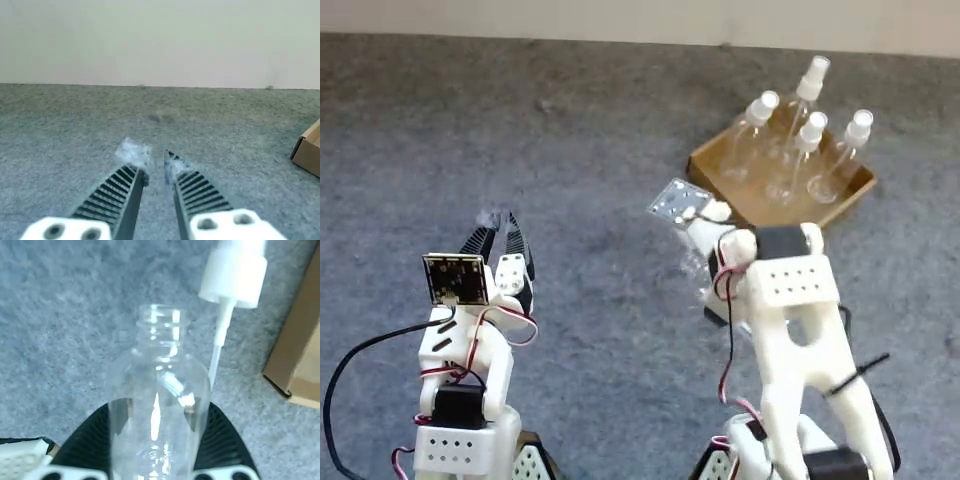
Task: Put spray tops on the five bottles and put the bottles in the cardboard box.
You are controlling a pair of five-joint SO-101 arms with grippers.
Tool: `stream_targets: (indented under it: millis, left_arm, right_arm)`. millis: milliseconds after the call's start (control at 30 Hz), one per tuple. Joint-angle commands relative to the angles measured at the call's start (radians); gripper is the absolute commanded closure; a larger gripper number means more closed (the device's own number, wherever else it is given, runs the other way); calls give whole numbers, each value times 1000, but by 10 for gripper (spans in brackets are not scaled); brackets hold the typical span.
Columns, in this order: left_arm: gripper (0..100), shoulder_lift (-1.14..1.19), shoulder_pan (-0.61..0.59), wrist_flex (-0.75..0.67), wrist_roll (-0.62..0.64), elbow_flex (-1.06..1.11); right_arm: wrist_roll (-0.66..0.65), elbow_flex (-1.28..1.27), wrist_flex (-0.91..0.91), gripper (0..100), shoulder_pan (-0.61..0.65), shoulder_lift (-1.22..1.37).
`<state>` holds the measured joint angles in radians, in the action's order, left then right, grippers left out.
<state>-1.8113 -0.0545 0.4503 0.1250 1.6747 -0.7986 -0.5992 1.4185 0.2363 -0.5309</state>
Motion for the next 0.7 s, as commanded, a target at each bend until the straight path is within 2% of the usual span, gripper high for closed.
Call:
stream_targets:
  millis: [0, 167, 367, 433, 500, 567, 667]
  left_arm:
    - [993, -5, 18, 0, -11, 19]
    - [993, -5, 18, 0, -11, 19]
    - [993, -5, 44, 5, -11, 19]
    - [993, -5, 42, 5, -11, 19]
    - [993, -5, 42, 5, -11, 19]
    - [993, -5, 42, 5, -11, 19]
    - [993, -5, 42, 5, -11, 19]
  right_arm:
    - [-14, -51, -22, 994, -13, -153]
    - [-14, -182, -44, 994, 1, -369]
    - [-6, -412, -239, 988, 87, -542]
    - [3, -472, -277, 988, 107, -549]
    - [75, -493, -308, 988, 111, -532]
    - [140, -463, -325, 988, 111, -496]
    - [147, -374, -314, 988, 113, -392]
